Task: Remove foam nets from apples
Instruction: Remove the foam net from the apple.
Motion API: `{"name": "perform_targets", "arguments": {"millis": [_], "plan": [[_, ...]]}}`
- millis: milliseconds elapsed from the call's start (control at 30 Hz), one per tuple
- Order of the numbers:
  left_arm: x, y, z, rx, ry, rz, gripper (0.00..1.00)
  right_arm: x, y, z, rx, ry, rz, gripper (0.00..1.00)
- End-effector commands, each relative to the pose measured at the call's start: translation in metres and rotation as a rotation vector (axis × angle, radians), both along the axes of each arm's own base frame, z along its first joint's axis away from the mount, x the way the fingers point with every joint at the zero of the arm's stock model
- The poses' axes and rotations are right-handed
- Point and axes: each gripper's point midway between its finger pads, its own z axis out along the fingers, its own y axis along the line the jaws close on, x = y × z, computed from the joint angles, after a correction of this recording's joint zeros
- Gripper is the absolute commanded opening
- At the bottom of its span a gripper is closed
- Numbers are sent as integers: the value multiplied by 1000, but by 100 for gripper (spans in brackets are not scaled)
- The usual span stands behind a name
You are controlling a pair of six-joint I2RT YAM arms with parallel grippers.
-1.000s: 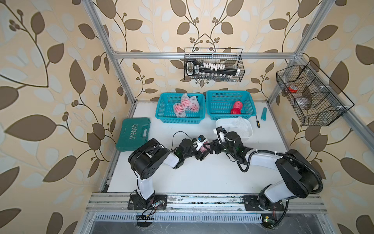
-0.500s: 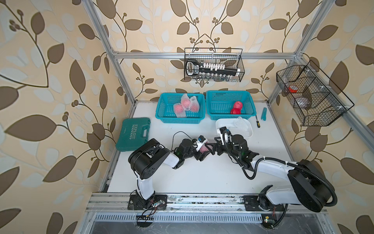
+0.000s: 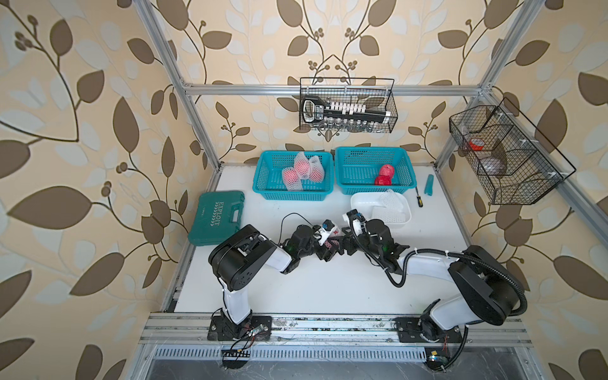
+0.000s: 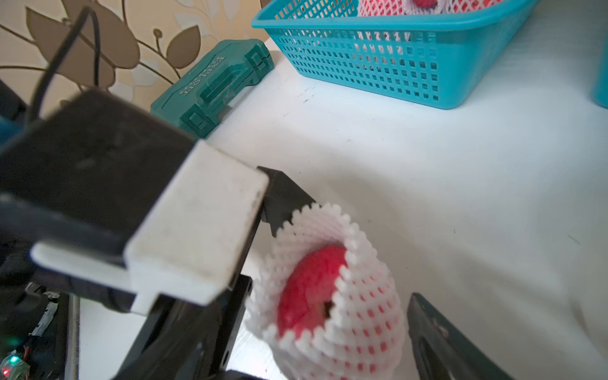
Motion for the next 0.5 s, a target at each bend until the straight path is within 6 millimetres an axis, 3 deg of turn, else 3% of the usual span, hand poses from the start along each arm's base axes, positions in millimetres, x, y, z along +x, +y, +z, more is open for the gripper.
{"name": "perform_targets", "arguments": {"millis": [0,133,233,333,467], "plan": [[1,-9,28,-48,-54,-26,87,11,10,7,3,-26,3,86],[1,-8,29,-46,-58,-22,87,17,17,2,-5,-9,13,73],[2,-8,30,-46,-62,-18,87,19,19,1,0,-7,14,52],[2,-7,30,-42,-66,-13,87,18,21,2,6,-6,27,40],[3,-6,30,-40,-67,-10,87,16,20,6,14,-17,29,29]]}}
